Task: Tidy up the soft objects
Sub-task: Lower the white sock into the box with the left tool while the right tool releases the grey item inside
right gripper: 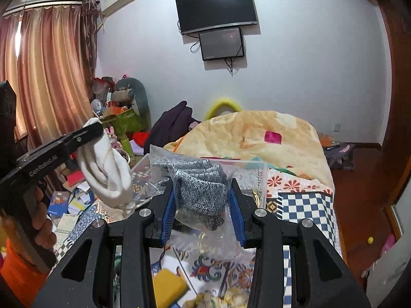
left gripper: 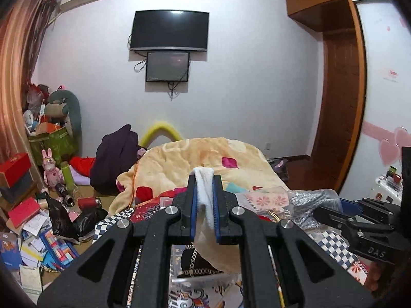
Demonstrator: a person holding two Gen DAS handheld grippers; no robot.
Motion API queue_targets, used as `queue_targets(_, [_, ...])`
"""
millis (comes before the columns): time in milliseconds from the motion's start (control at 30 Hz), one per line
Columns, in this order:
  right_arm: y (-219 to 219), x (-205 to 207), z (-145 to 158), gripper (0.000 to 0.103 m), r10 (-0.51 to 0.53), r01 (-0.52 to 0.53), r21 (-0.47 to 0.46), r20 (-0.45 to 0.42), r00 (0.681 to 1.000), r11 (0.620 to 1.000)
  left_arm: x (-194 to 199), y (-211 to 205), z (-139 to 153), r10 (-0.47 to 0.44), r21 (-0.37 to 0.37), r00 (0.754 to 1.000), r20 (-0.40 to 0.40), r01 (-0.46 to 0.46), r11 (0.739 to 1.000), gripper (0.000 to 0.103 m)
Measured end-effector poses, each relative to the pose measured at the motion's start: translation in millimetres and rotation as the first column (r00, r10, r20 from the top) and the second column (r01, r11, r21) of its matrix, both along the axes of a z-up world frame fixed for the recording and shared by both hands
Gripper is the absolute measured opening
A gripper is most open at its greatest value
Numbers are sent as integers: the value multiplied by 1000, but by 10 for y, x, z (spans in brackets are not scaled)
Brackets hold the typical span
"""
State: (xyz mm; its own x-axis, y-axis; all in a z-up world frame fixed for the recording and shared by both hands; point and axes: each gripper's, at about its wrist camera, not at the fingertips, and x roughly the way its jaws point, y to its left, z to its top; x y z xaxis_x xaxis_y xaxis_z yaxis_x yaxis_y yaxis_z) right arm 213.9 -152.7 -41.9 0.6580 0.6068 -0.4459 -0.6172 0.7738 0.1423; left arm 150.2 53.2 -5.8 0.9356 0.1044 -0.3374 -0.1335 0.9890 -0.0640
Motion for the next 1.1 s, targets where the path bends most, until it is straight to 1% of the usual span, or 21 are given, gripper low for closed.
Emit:
queue_targets(67, [57,55,-31,35,1,-1,-12,-8,1000,1000,93,25,-71,-11,-17,1000,-14,11,1000,10])
queue_targets(167, [132,111,-94,35,2,-3,-39,-19,1000,999,210,9,-186,-24,-22,999,-37,23,999,10])
queue_targets(267, [204,183,-172,35,10,-13,-61,-43,999,998,331,-25,-306,-36,-5,997,-62,36,999,10])
queue_targets(500, [335,294,-369,35,9,-20,-136,-85,996,990,508,-93,-586,-58,27,986,-155,62,998,10])
queue_targets(600, [390,308,-425,35,11,-27,-171,-95,995,985,542,-52,-663,-56,15,981,-184,60,998,10])
queue_targets(767, [444,290,-458,37,19,-38,-197,-101,995,980,580,14,-756,-67,-23,969,-238,63,998,10])
queue_targets(867, [450,271,-452,38,21,-41,-207,-97,995,977,575,24,-805,-68,-26,962,-263,63,998,16])
queue_targets(933, [450,262,-444,42,20,-40,-219,-96,995,975,562,33,-825,-68,-30,959,-275,62,998,19])
queue_targets(1000, [424,232,-424,52,23,-42,-211,-93,995,977,533,32,-829,-69,-32,958,-277,62,998,28])
queue_targets(1033, [414,223,-414,54,22,-40,-207,-90,996,977,515,33,-824,-72,-36,959,-275,64,997,31])
queue_targets(1100, [386,187,-382,62,23,-39,-196,-80,997,980,471,31,-806,-78,-42,959,-271,69,997,38])
